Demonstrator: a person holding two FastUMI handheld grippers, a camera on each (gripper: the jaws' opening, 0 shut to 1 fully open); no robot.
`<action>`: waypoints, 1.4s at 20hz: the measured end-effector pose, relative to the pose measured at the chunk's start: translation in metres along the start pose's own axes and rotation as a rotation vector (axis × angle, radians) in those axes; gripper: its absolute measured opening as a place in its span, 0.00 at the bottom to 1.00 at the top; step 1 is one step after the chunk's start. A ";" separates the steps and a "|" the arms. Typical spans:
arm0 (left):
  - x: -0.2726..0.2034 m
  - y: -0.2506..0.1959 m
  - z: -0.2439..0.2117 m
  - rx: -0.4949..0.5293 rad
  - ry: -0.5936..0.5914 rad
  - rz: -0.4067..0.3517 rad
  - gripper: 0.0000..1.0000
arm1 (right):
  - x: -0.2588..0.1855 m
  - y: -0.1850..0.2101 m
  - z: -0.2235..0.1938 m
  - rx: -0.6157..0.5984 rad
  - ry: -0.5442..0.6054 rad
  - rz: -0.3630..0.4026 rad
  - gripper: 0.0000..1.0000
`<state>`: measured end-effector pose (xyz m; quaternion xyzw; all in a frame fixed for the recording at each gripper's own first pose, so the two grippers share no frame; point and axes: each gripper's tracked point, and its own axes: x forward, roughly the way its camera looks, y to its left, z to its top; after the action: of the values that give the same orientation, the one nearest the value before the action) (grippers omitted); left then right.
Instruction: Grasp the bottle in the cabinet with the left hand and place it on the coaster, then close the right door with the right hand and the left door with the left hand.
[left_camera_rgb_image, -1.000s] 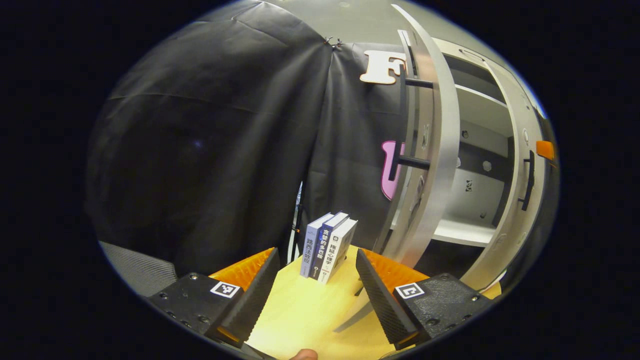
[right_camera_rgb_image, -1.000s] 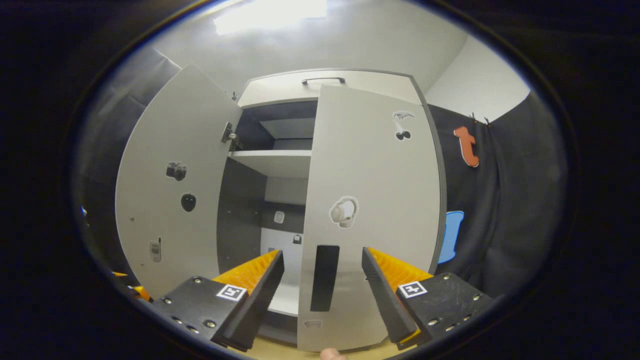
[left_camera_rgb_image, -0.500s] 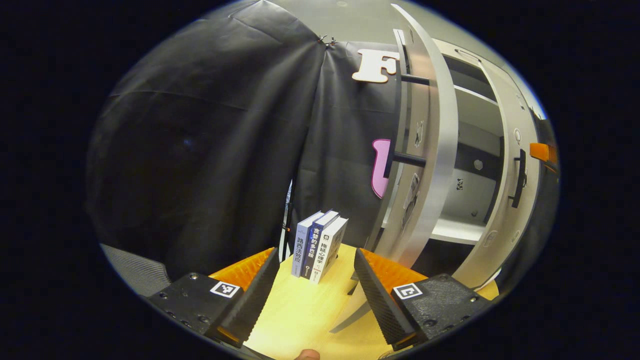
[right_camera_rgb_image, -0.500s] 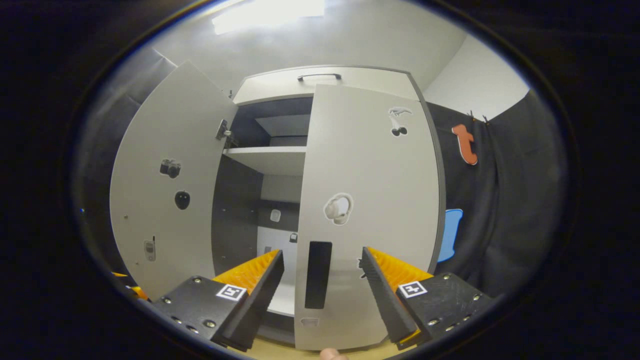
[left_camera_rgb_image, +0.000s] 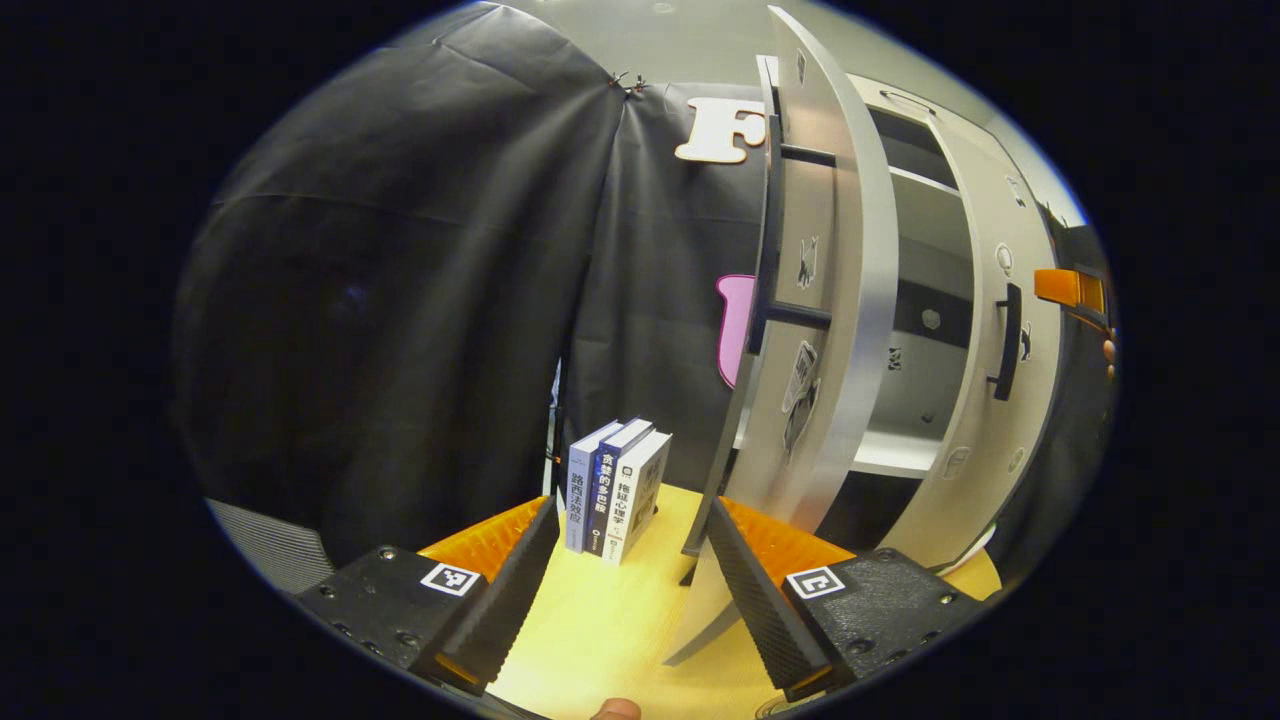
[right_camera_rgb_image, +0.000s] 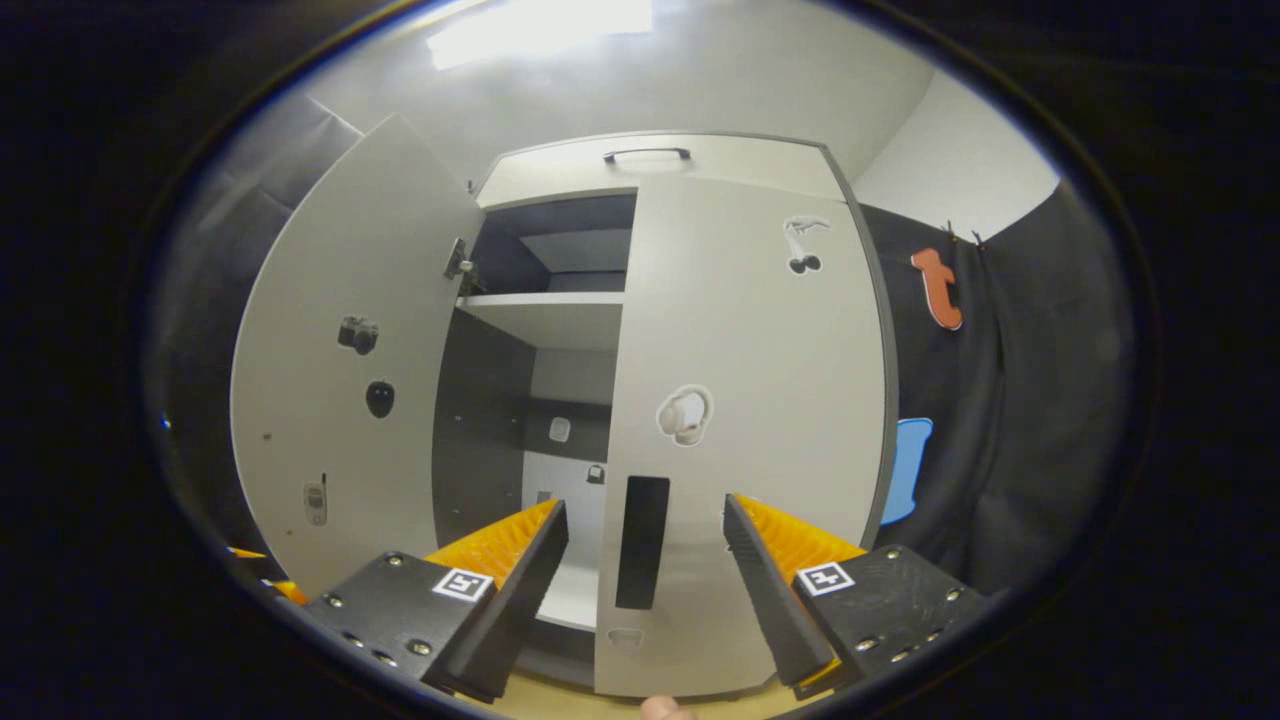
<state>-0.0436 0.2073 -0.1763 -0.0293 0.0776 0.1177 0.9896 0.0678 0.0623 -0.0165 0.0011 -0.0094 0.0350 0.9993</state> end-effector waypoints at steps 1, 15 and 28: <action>0.000 -0.004 -0.001 0.007 0.002 -0.009 0.96 | -0.002 -0.002 0.000 -0.001 0.000 -0.002 0.95; -0.007 -0.040 -0.011 0.014 0.022 -0.088 0.95 | -0.016 -0.014 -0.007 -0.015 0.025 -0.017 0.95; -0.007 -0.082 -0.021 0.009 0.048 -0.173 0.95 | -0.036 -0.049 -0.011 -0.023 0.044 -0.098 0.95</action>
<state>-0.0341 0.1246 -0.1931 -0.0340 0.0991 0.0306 0.9940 0.0359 0.0112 -0.0281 -0.0105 0.0121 -0.0140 0.9998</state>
